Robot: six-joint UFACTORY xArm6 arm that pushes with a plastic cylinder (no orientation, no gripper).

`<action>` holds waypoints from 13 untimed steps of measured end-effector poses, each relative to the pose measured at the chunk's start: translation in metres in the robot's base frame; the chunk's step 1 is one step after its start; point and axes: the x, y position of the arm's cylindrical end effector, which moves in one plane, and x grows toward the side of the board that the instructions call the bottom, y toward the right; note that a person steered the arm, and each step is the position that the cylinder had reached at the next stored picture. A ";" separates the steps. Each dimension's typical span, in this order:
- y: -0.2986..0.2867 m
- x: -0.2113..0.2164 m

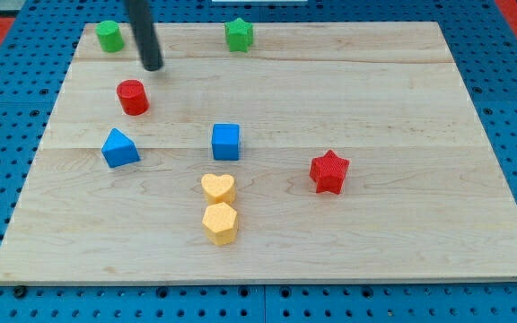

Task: Push the red circle parallel to the bottom of the blue triangle

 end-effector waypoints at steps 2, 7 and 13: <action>-0.055 0.072; -0.114 0.131; -0.122 0.156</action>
